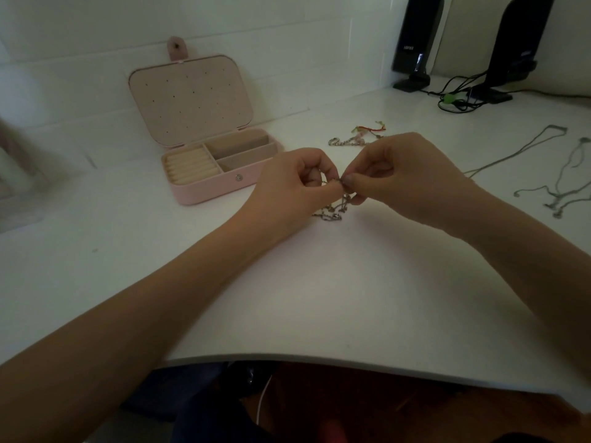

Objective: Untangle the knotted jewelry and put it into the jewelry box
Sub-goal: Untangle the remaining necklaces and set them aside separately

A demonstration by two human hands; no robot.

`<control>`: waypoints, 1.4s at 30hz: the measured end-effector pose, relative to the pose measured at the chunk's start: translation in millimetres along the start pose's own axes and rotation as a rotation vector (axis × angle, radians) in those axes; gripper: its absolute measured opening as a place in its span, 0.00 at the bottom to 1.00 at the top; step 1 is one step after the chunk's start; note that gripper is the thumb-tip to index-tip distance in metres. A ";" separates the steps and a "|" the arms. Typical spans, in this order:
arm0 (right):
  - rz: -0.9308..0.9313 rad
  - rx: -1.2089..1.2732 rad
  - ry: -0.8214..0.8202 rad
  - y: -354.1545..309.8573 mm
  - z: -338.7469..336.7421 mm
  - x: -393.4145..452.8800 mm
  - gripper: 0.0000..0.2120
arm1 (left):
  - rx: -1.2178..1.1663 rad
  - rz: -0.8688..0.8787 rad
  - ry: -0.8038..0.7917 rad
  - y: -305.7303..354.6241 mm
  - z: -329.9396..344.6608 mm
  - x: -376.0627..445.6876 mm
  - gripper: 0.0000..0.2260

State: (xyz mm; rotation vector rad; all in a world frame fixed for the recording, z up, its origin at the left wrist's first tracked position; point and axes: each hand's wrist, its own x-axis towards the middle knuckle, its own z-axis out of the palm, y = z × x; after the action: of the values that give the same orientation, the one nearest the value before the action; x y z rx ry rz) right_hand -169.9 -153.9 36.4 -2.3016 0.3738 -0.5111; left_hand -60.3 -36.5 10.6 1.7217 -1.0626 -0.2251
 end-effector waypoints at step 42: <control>0.512 1.042 -0.332 7.3 -2.5 9.1 0.09 | -0.170 -0.105 -0.168 -0.9 1.2 4.1 0.03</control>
State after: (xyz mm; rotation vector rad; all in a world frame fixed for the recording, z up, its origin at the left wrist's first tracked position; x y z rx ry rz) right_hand -163.9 -164.1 35.1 -1.1810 0.3856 -0.0135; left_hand -58.1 -40.3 10.6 1.6267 -1.0434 -0.5202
